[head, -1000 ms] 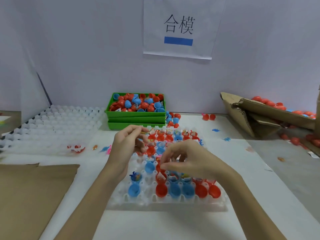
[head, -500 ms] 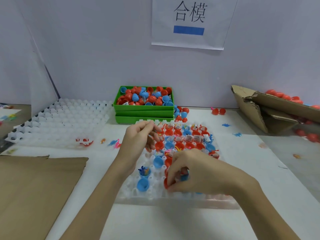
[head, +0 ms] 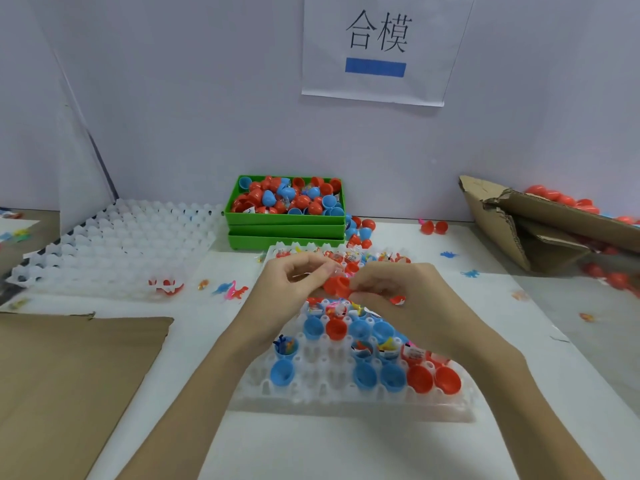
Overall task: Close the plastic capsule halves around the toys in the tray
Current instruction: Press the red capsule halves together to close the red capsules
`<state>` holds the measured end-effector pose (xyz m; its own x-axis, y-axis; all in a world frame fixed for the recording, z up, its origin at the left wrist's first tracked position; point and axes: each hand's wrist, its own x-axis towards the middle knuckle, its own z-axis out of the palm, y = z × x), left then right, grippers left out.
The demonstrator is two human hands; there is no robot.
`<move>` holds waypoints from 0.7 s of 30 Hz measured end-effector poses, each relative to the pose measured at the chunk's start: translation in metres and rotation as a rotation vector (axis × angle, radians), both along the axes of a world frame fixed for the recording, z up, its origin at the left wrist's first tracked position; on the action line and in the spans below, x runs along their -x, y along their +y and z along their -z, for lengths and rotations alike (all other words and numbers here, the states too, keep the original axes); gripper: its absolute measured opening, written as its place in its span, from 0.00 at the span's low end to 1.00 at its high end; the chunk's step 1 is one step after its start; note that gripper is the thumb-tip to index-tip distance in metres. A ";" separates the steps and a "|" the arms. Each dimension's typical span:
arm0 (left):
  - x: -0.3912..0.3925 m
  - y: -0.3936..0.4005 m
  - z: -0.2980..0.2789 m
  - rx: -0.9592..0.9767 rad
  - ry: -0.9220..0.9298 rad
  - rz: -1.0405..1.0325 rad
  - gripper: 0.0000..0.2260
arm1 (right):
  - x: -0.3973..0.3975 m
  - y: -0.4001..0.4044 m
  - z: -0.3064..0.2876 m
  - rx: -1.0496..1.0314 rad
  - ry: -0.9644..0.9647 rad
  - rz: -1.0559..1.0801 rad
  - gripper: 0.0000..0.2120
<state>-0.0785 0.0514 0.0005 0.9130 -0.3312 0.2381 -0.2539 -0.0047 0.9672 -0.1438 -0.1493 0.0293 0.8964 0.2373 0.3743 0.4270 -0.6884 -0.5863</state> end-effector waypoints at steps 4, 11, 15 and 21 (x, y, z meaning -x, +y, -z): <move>0.000 0.001 -0.003 0.003 -0.075 -0.056 0.07 | -0.003 -0.001 0.002 -0.255 0.079 -0.009 0.04; 0.006 -0.005 -0.003 -0.124 -0.410 -0.076 0.10 | -0.007 0.003 0.000 -0.545 0.109 0.128 0.12; 0.009 -0.010 0.000 -0.202 -0.566 -0.091 0.11 | -0.008 0.009 0.003 -0.673 0.066 0.147 0.11; 0.010 -0.013 0.001 -0.236 -0.707 -0.219 0.10 | -0.008 0.018 0.009 -0.484 -0.108 0.151 0.11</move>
<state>-0.0882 0.0383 -0.0008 0.6213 -0.2747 0.7339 -0.7795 -0.3120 0.5431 -0.1358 -0.1310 0.0199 0.8573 -0.1152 0.5017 0.4196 -0.4084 -0.8107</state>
